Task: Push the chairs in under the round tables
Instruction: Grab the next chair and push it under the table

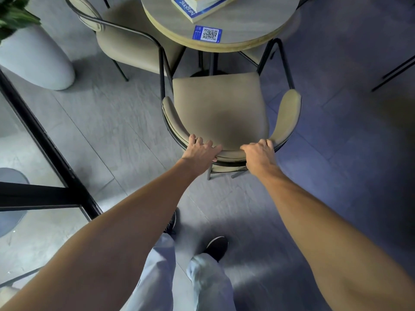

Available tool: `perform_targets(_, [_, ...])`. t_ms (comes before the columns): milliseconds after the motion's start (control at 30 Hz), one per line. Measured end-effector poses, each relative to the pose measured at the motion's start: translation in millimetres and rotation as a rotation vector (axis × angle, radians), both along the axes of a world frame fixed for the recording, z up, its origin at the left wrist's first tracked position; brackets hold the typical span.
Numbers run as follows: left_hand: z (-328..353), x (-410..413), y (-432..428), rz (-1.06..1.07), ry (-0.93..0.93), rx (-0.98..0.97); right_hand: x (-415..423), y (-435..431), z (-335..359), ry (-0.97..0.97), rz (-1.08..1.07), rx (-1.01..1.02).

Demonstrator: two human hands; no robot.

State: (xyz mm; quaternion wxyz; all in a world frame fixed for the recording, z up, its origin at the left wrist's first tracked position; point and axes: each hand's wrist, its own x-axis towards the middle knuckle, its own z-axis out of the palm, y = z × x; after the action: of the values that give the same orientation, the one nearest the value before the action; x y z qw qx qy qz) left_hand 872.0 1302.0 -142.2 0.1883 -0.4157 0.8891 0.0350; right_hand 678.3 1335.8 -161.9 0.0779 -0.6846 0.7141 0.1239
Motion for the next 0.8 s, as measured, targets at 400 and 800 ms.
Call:
perform_targets(400, [-5,-2,-8,0.011,-0.008,0.023,-2,-5,-1,0.002,0.033,-0.014])
perform_targets(800, [18,-18,-7,0.110,-0.066,0.137,-9,1,18,-0.065,0.096,0.068])
